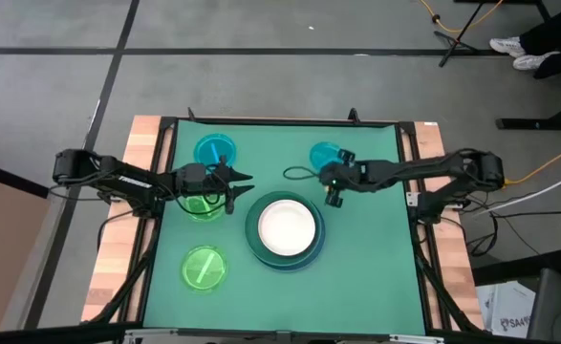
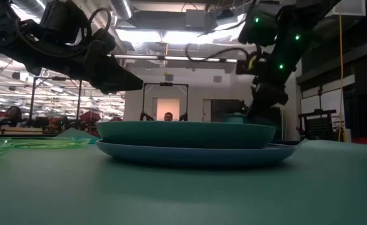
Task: Stack plastic plates
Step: Stack the right light blue plate on top of the white plate
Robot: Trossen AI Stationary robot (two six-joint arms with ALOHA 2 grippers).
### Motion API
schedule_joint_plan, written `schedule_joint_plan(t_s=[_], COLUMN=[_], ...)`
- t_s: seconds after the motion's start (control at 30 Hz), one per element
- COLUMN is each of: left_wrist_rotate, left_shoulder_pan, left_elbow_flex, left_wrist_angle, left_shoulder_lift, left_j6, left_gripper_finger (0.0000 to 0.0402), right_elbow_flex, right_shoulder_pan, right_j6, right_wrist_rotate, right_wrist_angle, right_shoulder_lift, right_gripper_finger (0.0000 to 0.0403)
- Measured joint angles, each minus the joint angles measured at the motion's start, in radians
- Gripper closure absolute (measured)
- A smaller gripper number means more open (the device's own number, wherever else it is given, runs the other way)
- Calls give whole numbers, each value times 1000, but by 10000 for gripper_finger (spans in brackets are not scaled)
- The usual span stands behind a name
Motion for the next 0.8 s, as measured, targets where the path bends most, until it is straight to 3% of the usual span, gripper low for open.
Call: schedule_joint_plan(t_s=[0.2, 0.47, 0.8], left_wrist_rotate=[-4, -31, -31], left_shoulder_pan=[0, 1, 1], left_elbow_flex=[0, 0, 0], left_wrist_angle=[1, 1, 2], left_shoulder_lift=[0, 0, 0], left_j6=[0, 0, -1], left_gripper_finger=[264, 264, 264], right_elbow_flex=[0, 0, 1], right_shoulder_pan=[114, 231, 339], right_j6=[-83, -160, -159], right_wrist_rotate=[-6, -242, -358], right_wrist_angle=[103, 296, 420], right_shoulder_lift=[0, 0, 0], right_gripper_finger=[403, 403, 403])
